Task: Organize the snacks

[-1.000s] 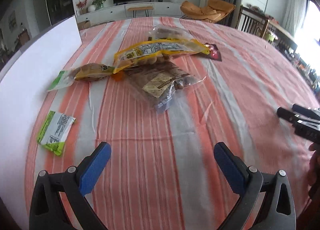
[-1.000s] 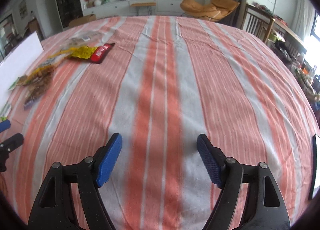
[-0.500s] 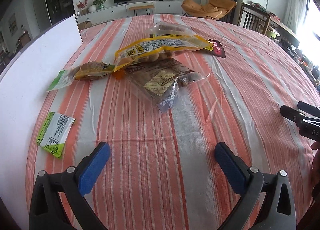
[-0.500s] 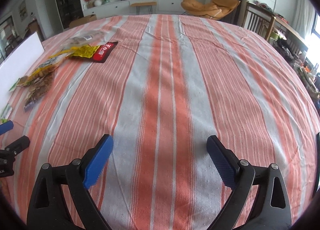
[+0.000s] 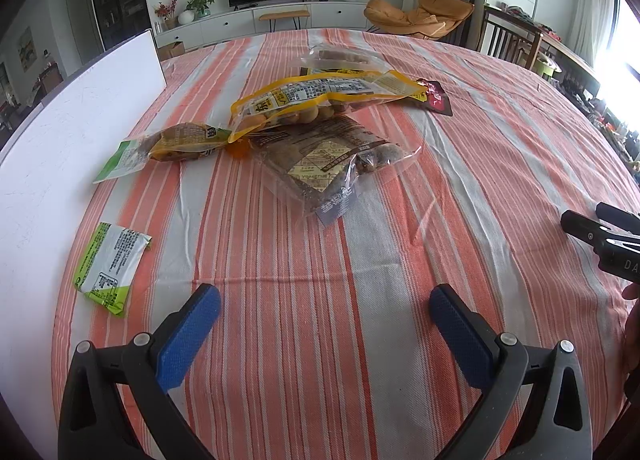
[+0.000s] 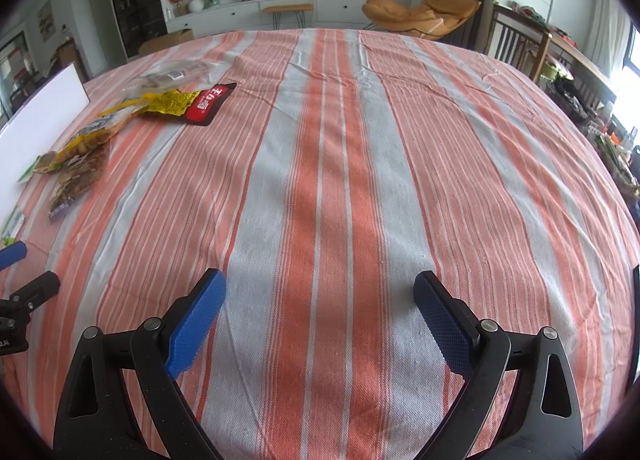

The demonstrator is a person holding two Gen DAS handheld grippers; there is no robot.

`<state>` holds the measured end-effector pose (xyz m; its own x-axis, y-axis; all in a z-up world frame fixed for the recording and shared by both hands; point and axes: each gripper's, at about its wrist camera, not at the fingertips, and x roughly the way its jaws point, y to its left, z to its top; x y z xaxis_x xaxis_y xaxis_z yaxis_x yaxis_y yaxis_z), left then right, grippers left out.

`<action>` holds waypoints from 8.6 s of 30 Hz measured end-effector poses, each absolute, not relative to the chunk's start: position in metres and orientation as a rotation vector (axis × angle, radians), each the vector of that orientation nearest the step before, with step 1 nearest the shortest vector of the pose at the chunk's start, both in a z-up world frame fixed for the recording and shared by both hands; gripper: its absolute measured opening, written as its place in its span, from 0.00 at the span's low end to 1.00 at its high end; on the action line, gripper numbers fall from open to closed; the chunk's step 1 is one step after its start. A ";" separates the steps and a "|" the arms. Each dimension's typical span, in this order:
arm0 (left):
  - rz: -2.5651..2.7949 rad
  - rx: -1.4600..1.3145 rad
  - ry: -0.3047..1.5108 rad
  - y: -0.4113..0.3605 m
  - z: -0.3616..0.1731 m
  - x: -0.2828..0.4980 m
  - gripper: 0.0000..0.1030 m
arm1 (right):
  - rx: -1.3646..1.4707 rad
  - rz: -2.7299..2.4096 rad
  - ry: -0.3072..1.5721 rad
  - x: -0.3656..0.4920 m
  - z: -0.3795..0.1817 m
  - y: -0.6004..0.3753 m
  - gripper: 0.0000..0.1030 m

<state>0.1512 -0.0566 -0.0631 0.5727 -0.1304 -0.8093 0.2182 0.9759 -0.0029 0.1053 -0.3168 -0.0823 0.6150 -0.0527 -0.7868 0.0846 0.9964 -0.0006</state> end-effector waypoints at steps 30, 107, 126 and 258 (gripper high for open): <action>-0.195 0.098 0.939 -0.056 -0.063 0.151 1.00 | 0.044 -0.071 0.909 0.125 -0.083 -0.320 0.97; -0.195 0.097 0.937 -0.056 -0.064 0.151 1.00 | 0.045 -0.080 0.910 0.129 -0.083 -0.320 0.98; -0.195 0.096 0.936 -0.056 -0.064 0.151 1.00 | 0.045 -0.080 0.910 0.128 -0.083 -0.320 0.98; -0.090 -0.031 1.022 0.045 -0.047 0.158 0.49 | 0.045 -0.081 0.911 0.128 -0.082 -0.320 0.98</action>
